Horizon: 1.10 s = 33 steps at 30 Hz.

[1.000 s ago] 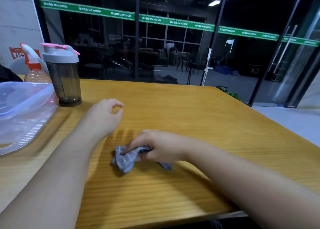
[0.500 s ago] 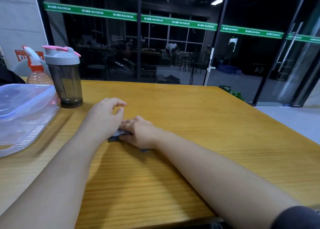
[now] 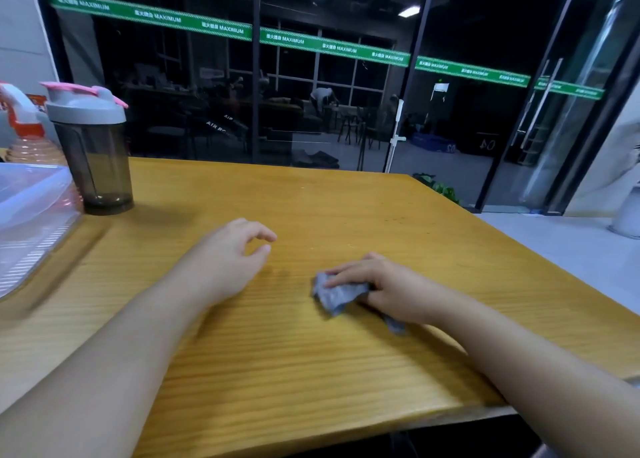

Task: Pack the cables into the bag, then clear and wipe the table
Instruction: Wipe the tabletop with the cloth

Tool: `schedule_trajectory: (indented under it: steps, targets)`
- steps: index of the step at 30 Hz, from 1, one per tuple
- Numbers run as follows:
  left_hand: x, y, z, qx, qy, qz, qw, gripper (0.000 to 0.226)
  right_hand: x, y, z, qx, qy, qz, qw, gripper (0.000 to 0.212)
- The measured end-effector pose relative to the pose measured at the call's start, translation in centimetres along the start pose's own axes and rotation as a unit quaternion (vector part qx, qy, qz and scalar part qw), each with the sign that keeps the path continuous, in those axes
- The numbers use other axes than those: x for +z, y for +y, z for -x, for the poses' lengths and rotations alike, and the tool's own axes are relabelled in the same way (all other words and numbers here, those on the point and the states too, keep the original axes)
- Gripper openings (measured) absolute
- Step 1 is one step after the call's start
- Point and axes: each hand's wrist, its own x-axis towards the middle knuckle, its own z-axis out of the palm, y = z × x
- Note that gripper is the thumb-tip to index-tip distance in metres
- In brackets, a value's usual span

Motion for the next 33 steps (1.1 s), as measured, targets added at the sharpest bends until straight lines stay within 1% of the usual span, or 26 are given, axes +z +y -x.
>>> schedule_trajectory:
  steps: [1, 3, 4, 5, 6, 9, 11, 12, 14, 16, 18, 19, 22, 24, 25, 26, 27, 28, 29, 31, 32, 33]
  targets:
    - [0.2, 0.3, 0.1, 0.004, -0.018, 0.001, 1.0, 0.02, -0.1, 1.2, -0.3, 0.053, 0.04, 0.03, 0.997, 0.058]
    - [0.6, 0.7, 0.2, 0.002, -0.045, 0.029, 0.999, 0.018, -0.2, 2.2, -1.4, 0.163, 0.122, 0.096, 0.974, 0.056]
    - [0.8, 0.8, 0.2, 0.0, -0.055, 0.05, 0.997, 0.016, 0.0, 2.0, -2.2, 0.194, 0.153, 0.101, 0.964, 0.055]
    - [1.0, 0.9, 0.2, 0.002, -0.059, 0.068, 0.996, 0.015, 0.2, 1.3, -3.1, 0.197, 0.174, 0.089, 0.961, 0.053]
    - [1.1, 0.8, 0.1, 0.005, -0.058, 0.081, 0.995, 0.015, 0.4, 0.2, -4.2, 0.177, 0.184, 0.072, 0.964, 0.052]
    - [1.2, 0.7, 0.0, 0.015, -0.041, 0.117, 0.992, 0.021, 1.7, -3.7, -7.4, 0.088, 0.174, 0.072, 0.978, 0.047]
    - [1.2, 0.5, 0.0, 0.017, -0.038, 0.121, 0.992, 0.026, 2.6, -5.5, -9.1, 0.072, 0.138, 0.103, 0.982, 0.04]
    - [1.1, 0.5, 0.0, 0.015, -0.042, 0.116, 0.992, 0.027, 2.9, -5.8, -9.6, 0.08, 0.117, 0.126, 0.982, 0.037]
    - [1.1, 0.5, 0.0, 0.012, -0.046, 0.116, 0.992, 0.025, 2.7, -5.1, -10.0, 0.114, 0.096, 0.142, 0.979, 0.039]
    - [0.9, 0.6, 0.0, 0.007, -0.047, 0.117, 0.992, 0.021, 1.6, -2.8, -9.4, 0.18, 0.094, 0.128, 0.971, 0.047]
    - [0.8, 0.8, 0.2, 0.004, -0.049, 0.111, 0.993, 0.018, 0.0, 0.6, -7.7, 0.275, 0.088, 0.13, 0.949, 0.053]
    - [0.8, 0.9, 0.2, 0.005, -0.052, 0.11, 0.993, 0.018, -0.9, 2.6, -6.5, 0.328, 0.086, 0.14, 0.93, 0.053]
    - [1.0, 1.1, 0.2, 0.014, -0.06, 0.103, 0.993, 0.016, -3.3, 7.6, -1.8, 0.48, 0.083, 0.151, 0.86, 0.042]
    - [1.2, 1.3, 0.2, 0.019, -0.062, 0.096, 0.993, 0.015, -4.4, 9.1, 0.7, 0.544, 0.082, 0.145, 0.823, 0.032]
    - [1.2, 1.4, 0.2, 0.021, -0.063, 0.095, 0.993, 0.015, -4.8, 9.2, 1.2, 0.554, 0.086, 0.147, 0.815, 0.03]
    - [1.3, 1.5, 0.2, 0.02, -0.064, 0.096, 0.993, 0.014, -4.9, 8.9, 1.1, 0.547, 0.099, 0.16, 0.816, 0.029]
    - [1.3, 1.5, 0.2, 0.018, -0.065, 0.098, 0.993, 0.014, -4.8, 8.3, 0.5, 0.522, 0.121, 0.176, 0.826, 0.032]
    - [1.3, 1.4, 0.2, 0.013, -0.068, 0.099, 0.993, 0.014, -4.5, 7.2, -0.6, 0.483, 0.142, 0.187, 0.844, 0.039]
    - [1.3, 1.3, 0.2, 0.008, -0.071, 0.099, 0.992, 0.015, -4.1, 5.7, -2.0, 0.433, 0.154, 0.185, 0.869, 0.05]
    - [1.4, 1.0, 0.2, -0.001, -0.075, 0.099, 0.992, 0.016, -2.7, 2.5, -5.3, 0.317, 0.154, 0.156, 0.923, 0.071]
    - [1.4, 0.8, 0.2, -0.002, -0.073, 0.101, 0.992, 0.016, -1.6, 1.0, -7.0, 0.252, 0.151, 0.142, 0.945, 0.073]
    - [1.4, 0.7, 0.2, -0.001, -0.07, 0.102, 0.992, 0.017, -0.6, -0.4, -8.3, 0.191, 0.149, 0.134, 0.961, 0.067]
